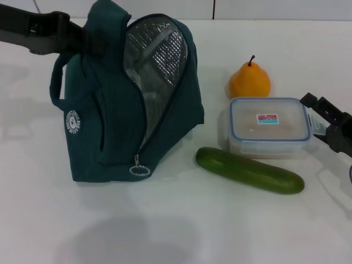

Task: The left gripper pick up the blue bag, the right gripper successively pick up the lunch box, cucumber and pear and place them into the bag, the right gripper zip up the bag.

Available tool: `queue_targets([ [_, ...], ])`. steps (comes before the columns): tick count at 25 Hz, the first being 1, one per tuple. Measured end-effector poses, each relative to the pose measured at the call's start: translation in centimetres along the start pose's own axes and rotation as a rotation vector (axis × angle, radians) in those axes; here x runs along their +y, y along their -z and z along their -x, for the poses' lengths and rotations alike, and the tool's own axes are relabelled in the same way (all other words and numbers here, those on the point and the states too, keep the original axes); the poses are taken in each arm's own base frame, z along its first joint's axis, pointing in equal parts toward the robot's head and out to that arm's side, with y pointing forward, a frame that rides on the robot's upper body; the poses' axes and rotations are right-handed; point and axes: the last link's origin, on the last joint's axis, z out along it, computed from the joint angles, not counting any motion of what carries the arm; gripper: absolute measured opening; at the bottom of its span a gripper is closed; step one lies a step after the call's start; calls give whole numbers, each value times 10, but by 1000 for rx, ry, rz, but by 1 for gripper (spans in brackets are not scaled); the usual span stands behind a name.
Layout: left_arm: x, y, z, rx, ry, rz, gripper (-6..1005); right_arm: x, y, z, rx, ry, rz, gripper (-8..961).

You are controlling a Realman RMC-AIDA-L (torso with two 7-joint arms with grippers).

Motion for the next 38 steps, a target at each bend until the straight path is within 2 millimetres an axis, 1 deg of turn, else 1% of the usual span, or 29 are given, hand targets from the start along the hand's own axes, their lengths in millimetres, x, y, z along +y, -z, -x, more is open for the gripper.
queue_targets([
  [5, 0, -1, 0, -1, 0, 1, 41, 2, -2, -1, 15, 3, 12, 856],
  [16, -1, -1, 2, -2, 4, 3, 42, 1, 1, -3, 17, 0, 9, 748],
  [27, 0, -3, 2, -14, -2, 2, 42, 0, 1, -3, 15, -1, 2, 301],
  [32, 1, -4, 2, -15, -5, 3, 42, 1, 1, -3, 15, 3, 7, 133],
  [35, 1, -4, 2, -15, -5, 4, 42, 2, 0, -2, 16, 7, 11, 97],
  [38, 1, -4, 2, -16, -6, 5, 42, 3, 0, -2, 19, 15, 18, 98],
])
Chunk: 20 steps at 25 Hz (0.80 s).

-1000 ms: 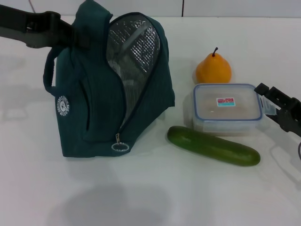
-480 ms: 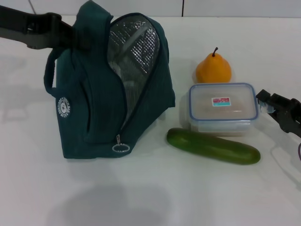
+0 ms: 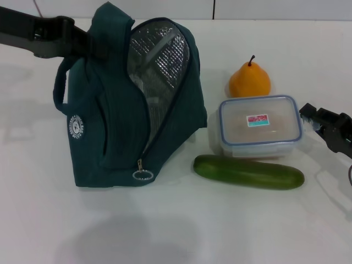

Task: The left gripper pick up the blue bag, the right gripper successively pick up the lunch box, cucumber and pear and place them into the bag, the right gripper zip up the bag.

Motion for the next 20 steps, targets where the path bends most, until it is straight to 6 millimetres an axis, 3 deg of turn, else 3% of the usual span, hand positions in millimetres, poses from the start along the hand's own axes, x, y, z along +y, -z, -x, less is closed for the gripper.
queue_targets([
  [9, 0, -1, 0, -1, 0, 2, 42, 11, 3, 2, -19, 27, 83, 97],
  [20, -1, -2, 2, -3, 6, 6, 42, 42, 16, 19, -144, 29, 309, 98],
])
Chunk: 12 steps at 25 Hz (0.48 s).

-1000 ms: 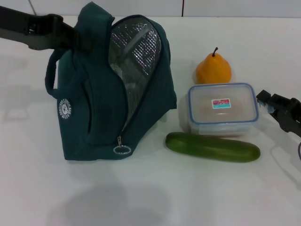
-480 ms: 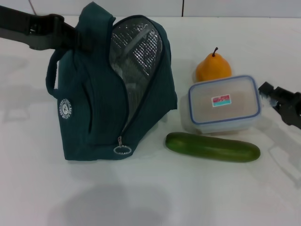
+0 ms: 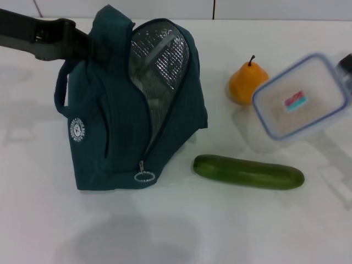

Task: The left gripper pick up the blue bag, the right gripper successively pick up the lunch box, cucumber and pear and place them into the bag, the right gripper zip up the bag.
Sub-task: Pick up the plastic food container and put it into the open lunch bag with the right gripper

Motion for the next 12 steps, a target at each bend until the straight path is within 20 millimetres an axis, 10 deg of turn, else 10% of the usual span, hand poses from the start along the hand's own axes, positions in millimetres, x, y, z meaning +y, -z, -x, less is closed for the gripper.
queue_targets([
  [12, 2, -4, 1, -2, 0, 13, 42, 44, -61, 30, -19, 2, 279, 100],
])
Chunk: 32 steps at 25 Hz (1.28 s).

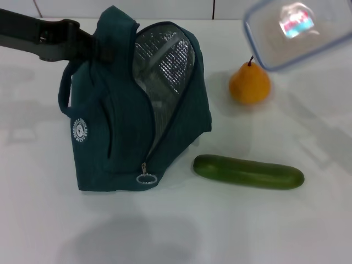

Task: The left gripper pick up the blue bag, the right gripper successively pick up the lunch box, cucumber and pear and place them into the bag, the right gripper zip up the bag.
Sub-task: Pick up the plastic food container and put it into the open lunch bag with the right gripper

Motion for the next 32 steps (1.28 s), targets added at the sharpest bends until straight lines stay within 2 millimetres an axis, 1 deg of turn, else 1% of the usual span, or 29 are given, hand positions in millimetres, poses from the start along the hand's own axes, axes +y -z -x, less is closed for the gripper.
queue_targets([
  [3, 0, 0, 0, 0, -1, 1, 42, 4, -33, 0, 47, -6, 62, 103],
  [6, 1, -2, 0, -1, -1, 6, 42, 7, -61, -5, 102, -9, 105, 106],
  [8, 4, -5, -1, -3, -5, 16, 42, 7, -77, -10, 145, -16, 113, 108],
  [12, 8, -13, -1, -8, -10, 37, 42, 5, -97, -21, 220, -28, 99, 112],
  [16, 11, -16, -2, -10, -14, 47, 42, 4, -108, -36, 283, -34, 82, 115],
  [18, 11, -17, -2, -9, -15, 50, 42, 2, -109, -43, 297, -35, 68, 117],
  [20, 13, -16, -3, -3, -18, 61, 42, -2, -105, -49, 309, -37, 39, 119],
  [22, 14, -16, -2, 4, -19, 72, 42, -6, -98, -53, 324, -38, 9, 121],
  [28, 11, -15, -1, 10, -11, 76, 42, -23, -68, -65, 353, -44, -107, 127],
  [32, 11, -16, -1, 6, -10, 80, 42, -26, -62, -72, 385, -45, -130, 131],
])
